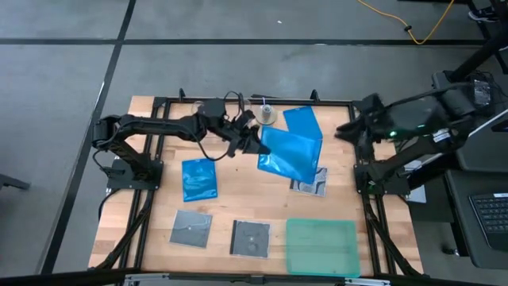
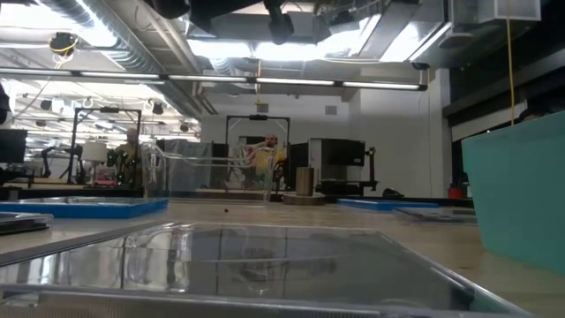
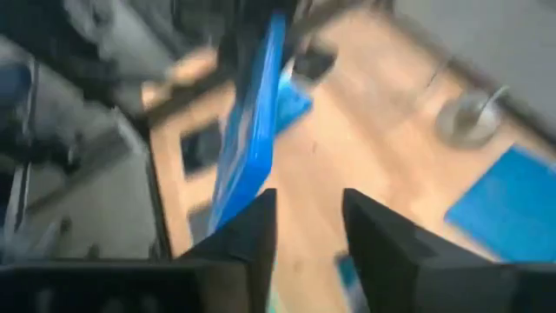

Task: Pick & place jewel cases by type
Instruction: Put the bottom right blue cd case into the green bin

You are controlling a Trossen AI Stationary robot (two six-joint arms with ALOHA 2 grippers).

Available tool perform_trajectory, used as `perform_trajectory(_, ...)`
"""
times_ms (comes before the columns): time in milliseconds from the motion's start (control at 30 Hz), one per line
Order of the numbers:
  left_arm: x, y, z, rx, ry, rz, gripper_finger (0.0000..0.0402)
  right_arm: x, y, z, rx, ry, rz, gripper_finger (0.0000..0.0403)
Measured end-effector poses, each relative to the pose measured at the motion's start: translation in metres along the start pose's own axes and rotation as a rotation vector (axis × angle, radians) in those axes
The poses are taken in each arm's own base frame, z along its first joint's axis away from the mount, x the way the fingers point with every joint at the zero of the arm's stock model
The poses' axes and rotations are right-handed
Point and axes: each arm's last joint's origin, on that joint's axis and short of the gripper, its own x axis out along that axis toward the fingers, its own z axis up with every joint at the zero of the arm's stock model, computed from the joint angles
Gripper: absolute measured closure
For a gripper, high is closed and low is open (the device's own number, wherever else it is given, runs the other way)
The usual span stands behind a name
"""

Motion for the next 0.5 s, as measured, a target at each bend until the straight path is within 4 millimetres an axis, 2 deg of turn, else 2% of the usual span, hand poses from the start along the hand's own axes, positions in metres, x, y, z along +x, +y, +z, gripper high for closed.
perform_trajectory(233,0.004,0.003,-0.014,-0.024,0.114,0.032,0.0379,0.036,-0.008,0.011,0.006,0.207,0.075,0.0182)
perform_trajectory(500,0.009,0.005,-0.03,-0.019,0.203,0.101,0.0379,0.089,-0.015,0.029,0.004,0.397,0.21,0.0169)
